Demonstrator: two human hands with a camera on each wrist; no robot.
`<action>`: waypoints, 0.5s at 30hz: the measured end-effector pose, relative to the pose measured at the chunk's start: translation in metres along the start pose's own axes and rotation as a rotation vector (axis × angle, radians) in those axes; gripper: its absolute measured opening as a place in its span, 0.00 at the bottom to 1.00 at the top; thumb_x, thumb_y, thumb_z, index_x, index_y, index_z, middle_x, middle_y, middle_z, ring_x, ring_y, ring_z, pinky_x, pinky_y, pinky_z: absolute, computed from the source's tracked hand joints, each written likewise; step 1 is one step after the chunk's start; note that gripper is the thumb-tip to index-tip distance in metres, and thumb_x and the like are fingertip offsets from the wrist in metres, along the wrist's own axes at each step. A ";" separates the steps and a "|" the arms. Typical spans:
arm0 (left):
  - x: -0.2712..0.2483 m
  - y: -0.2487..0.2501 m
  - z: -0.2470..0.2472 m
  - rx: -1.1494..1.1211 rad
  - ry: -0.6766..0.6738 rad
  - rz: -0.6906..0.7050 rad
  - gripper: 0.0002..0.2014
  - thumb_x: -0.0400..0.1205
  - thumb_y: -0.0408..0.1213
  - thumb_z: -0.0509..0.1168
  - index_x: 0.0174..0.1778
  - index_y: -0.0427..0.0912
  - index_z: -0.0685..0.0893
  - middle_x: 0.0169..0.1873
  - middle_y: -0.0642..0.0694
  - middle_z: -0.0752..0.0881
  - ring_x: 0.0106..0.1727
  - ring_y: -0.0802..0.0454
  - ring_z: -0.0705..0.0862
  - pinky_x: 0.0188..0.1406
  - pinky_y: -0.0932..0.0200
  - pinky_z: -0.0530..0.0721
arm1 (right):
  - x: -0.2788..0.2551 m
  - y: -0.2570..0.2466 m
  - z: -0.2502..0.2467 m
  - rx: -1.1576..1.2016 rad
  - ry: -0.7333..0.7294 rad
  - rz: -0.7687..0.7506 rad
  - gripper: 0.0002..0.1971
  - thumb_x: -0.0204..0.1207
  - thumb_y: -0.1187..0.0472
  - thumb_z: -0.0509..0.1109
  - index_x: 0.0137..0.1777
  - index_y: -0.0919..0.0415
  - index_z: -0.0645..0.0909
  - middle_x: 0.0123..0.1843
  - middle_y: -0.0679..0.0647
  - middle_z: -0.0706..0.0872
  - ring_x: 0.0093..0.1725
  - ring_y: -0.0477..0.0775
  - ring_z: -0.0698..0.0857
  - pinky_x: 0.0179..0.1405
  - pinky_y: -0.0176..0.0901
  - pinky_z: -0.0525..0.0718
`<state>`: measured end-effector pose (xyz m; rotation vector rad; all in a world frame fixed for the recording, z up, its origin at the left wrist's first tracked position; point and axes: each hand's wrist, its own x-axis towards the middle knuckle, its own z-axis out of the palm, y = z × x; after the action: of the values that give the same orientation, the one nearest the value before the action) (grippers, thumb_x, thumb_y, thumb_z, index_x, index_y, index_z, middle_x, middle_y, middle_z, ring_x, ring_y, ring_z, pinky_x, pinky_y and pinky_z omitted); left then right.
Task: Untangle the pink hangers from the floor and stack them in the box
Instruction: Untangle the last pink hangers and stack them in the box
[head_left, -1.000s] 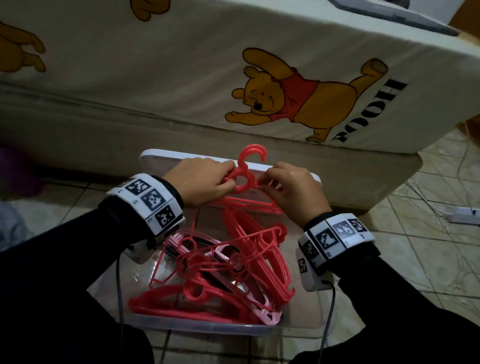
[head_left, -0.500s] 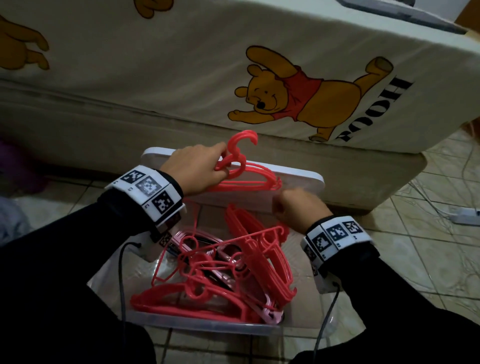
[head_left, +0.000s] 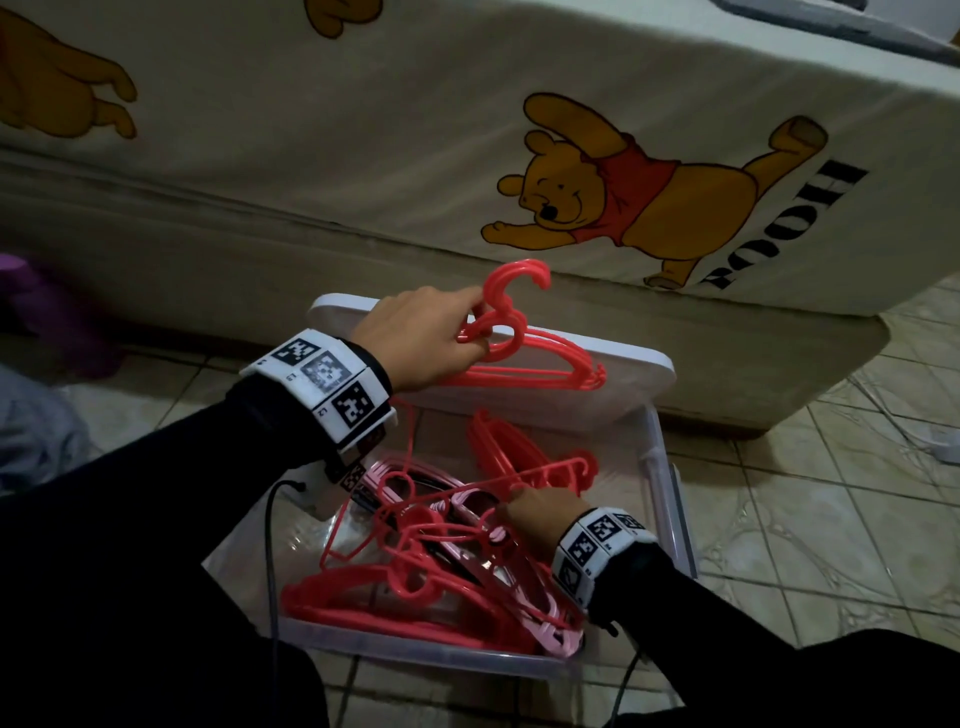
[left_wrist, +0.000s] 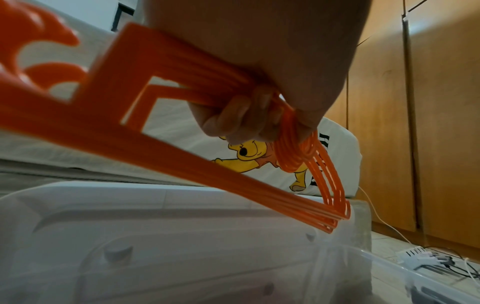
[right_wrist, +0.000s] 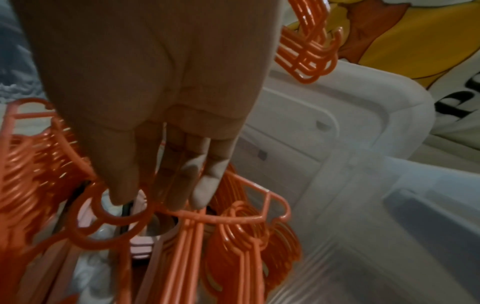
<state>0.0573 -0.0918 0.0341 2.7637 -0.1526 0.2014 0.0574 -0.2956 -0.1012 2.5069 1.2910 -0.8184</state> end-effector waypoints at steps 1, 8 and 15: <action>0.000 0.000 0.000 0.002 0.000 0.000 0.10 0.79 0.50 0.63 0.54 0.54 0.77 0.36 0.52 0.78 0.42 0.42 0.80 0.38 0.54 0.69 | 0.001 -0.001 0.001 0.009 0.006 -0.001 0.18 0.81 0.56 0.62 0.70 0.52 0.75 0.65 0.60 0.81 0.58 0.64 0.84 0.51 0.53 0.83; 0.002 0.001 0.005 -0.008 -0.006 0.024 0.08 0.78 0.47 0.64 0.52 0.53 0.78 0.33 0.53 0.77 0.43 0.41 0.82 0.36 0.54 0.70 | 0.004 -0.002 0.002 -0.017 0.079 -0.026 0.22 0.78 0.61 0.65 0.72 0.54 0.70 0.70 0.57 0.76 0.62 0.64 0.81 0.48 0.52 0.80; 0.003 0.000 0.007 -0.006 -0.025 0.020 0.05 0.78 0.48 0.65 0.47 0.55 0.76 0.31 0.57 0.74 0.38 0.46 0.77 0.35 0.55 0.68 | 0.004 -0.002 0.001 -0.035 0.058 -0.034 0.24 0.80 0.62 0.63 0.76 0.53 0.67 0.68 0.57 0.80 0.63 0.61 0.82 0.53 0.55 0.84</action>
<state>0.0615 -0.0943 0.0281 2.7607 -0.1877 0.1717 0.0570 -0.2920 -0.1036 2.5054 1.3574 -0.7281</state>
